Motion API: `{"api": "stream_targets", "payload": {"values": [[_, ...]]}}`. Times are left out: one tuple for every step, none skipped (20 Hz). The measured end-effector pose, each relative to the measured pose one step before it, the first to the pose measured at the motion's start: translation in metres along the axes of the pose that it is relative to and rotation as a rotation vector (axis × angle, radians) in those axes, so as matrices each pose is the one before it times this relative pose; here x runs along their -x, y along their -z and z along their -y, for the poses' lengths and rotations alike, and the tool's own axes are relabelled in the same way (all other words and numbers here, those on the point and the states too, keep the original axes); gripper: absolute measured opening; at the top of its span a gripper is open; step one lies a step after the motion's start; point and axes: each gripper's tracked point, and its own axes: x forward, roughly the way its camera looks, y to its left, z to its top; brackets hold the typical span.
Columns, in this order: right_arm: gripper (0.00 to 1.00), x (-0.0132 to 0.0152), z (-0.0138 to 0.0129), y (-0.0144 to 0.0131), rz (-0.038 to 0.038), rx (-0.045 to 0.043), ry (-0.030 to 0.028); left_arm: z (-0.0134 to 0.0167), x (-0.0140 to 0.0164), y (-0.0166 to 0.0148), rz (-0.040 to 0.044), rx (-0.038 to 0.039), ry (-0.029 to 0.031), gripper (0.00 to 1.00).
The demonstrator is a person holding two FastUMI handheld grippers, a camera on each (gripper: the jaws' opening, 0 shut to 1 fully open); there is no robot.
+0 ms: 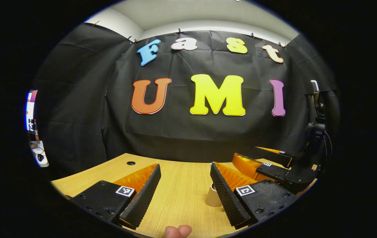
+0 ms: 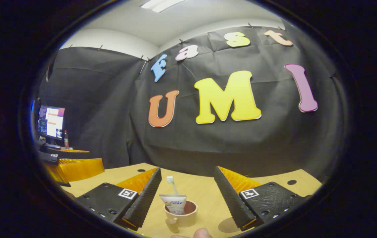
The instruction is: Put the toothbrush and toothpaste on the desktop into the cup, then pick up the cup and place it on the coaster on the desktop.
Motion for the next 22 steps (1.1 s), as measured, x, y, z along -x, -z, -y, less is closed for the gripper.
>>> {"api": "stream_targets", "payload": {"values": [[0.97,0.00674,0.00860,-0.00720,0.01089,0.00198,0.02369,0.00495,0.00147,-0.00251,0.00124,-0.00232,-0.00049,0.95],[0.96,0.00757,0.00814,-0.00783,0.01250,-0.00162,0.01899,0.00549,0.00107,-0.00147,-0.00285,-0.00048,0.00153,0.95],[0.96,0.00904,0.00709,-0.00828,0.01323,-0.00306,0.01733,0.00496,0.00048,0.00130,-0.01070,0.00397,0.00060,0.95],[0.96,0.01016,0.00927,-0.00979,0.01591,-0.00416,0.01692,0.00596,-0.00038,0.00285,-0.01929,0.00860,0.00116,0.95],[0.96,0.00962,0.00970,-0.00947,0.01622,-0.00176,0.01426,0.00936,-0.00188,0.00503,-0.02753,0.01194,0.00810,0.95],[0.97,0.00798,0.00913,-0.00811,0.01742,-0.00035,0.01173,0.00978,-0.00124,0.00627,-0.03742,0.00950,0.01320,0.95],[0.96,0.00852,0.00971,-0.00873,0.01629,0.00131,0.01242,0.01047,-0.00252,0.00879,-0.05230,0.00371,0.01574,0.96],[0.96,0.00652,0.00830,-0.00641,0.01367,0.00334,0.01230,0.00790,-0.00244,0.01210,-0.05865,-0.00337,0.00336,0.96],[0.96,0.00981,0.01212,-0.00581,0.01516,0.01420,0.02135,0.00622,-0.00156,0.01031,-0.06072,-0.00321,0.00429,0.96],[0.96,0.00851,0.00964,-0.00310,0.01184,0.01550,0.01632,0.00675,-0.00246,0.00916,-0.05263,0.00567,0.00950,0.96],[0.96,0.00884,0.00703,-0.00290,0.00936,0.01444,0.00877,0.00738,-0.00150,0.00860,-0.05431,0.01438,0.01627,0.96],[0.96,0.00889,0.00494,-0.00167,0.00822,0.01287,0.00254,0.00697,-0.00361,0.00740,-0.05515,0.01720,0.01703,0.96],[0.97,0.00829,0.00523,-0.00201,0.00565,0.01269,0.00279,0.00575,-0.00351,0.00587,-0.05553,0.01640,0.01461,0.96],[0.97,0.00717,0.00535,-0.00115,0.00660,0.01543,0.00522,0.00415,-0.00492,0.00338,-0.05250,0.01182,0.01178,0.96],[0.97,0.00707,0.00604,-0.00194,0.01152,0.02231,0.00853,0.00209,-0.00503,0.00080,-0.03720,0.00132,0.00318,0.96],[0.97,0.00553,0.00638,-0.00111,0.01209,0.02950,0.01593,-0.00236,-0.00728,0.00156,-0.04110,0.00227,-0.01091,0.96],[0.96,0.00681,0.00453,-0.00077,0.01121,0.03101,0.00975,-0.00015,-0.00650,0.00396,-0.04987,0.00776,0.00224,0.96],[0.96,0.00621,0.00187,0.00071,0.00841,0.02853,0.00567,0.00272,-0.00685,0.00775,-0.06351,0.01159,0.01256,0.97],[0.96,0.00629,0.00232,0.00013,0.00603,0.02261,0.00251,0.00441,-0.00934,0.00549,-0.06348,0.01056,0.01502,0.98],[0.95,0.00646,0.00065,-0.00042,0.00495,0.01756,-0.00209,0.00183,-0.00705,0.00736,-0.06172,0.00599,0.00879,0.98],[0.96,0.00403,0.00224,-0.00067,0.00447,0.01277,0.00136,0.00049,-0.00744,0.00421,-0.04489,0.00041,-0.00226,0.98],[0.97,0.00353,0.00396,-0.00088,0.00459,0.00726,0.00528,-0.00064,-0.00706,0.00159,-0.03120,-0.00807,-0.00864,0.98]]}}
